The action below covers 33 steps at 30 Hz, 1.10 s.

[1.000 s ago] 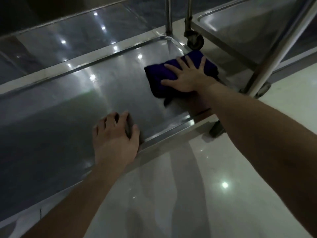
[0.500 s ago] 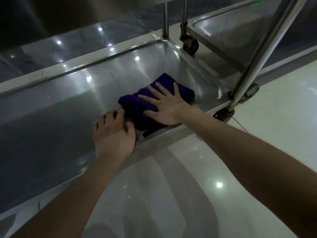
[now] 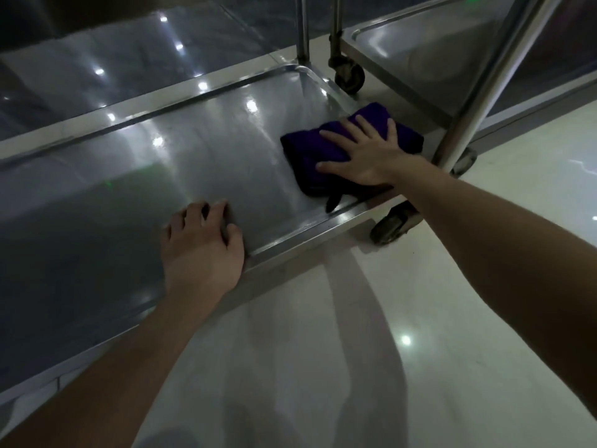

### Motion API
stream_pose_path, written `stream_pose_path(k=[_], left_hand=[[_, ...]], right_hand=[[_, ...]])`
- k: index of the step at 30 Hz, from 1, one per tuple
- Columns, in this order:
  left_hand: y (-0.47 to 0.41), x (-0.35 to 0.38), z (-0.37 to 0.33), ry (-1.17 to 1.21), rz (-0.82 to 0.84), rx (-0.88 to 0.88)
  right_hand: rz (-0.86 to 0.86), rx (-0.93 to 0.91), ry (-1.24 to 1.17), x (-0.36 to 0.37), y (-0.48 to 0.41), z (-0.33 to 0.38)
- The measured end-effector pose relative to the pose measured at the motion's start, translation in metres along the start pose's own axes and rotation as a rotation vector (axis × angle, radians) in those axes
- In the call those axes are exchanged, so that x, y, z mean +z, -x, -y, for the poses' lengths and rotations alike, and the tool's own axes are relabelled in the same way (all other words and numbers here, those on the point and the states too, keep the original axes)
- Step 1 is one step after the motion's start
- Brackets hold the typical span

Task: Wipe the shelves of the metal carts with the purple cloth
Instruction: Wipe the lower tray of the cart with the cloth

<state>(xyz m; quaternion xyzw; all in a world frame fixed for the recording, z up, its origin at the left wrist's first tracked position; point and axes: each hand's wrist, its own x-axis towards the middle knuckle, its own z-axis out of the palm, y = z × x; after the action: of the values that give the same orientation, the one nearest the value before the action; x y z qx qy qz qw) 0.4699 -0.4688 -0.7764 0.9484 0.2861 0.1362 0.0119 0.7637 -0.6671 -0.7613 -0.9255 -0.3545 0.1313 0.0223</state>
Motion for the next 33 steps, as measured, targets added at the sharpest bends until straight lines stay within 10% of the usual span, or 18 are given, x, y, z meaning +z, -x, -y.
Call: stream_pose_path(k=[8,20,27,33], left_hand=[[-0.008,0.009,0.007,-0.009,-0.075,0.003],[-0.008,0.001,0.004,0.075,-0.010,-0.043],[0.003,-0.031,0.024,0.720,-0.111,-0.176],[0.040,-0.067,0.182,0.191,-0.081,-0.033]], right_hand=[[-0.029,-0.041,-0.003,-0.012,-0.089,0.035],[-0.010,-0.141,0.047,0.019,0.100,0.031],[-0.157,-0.450,0.109,0.073,0.118,0.193],[-0.133,-0.400,0.113,0.070,0.113,0.202]])
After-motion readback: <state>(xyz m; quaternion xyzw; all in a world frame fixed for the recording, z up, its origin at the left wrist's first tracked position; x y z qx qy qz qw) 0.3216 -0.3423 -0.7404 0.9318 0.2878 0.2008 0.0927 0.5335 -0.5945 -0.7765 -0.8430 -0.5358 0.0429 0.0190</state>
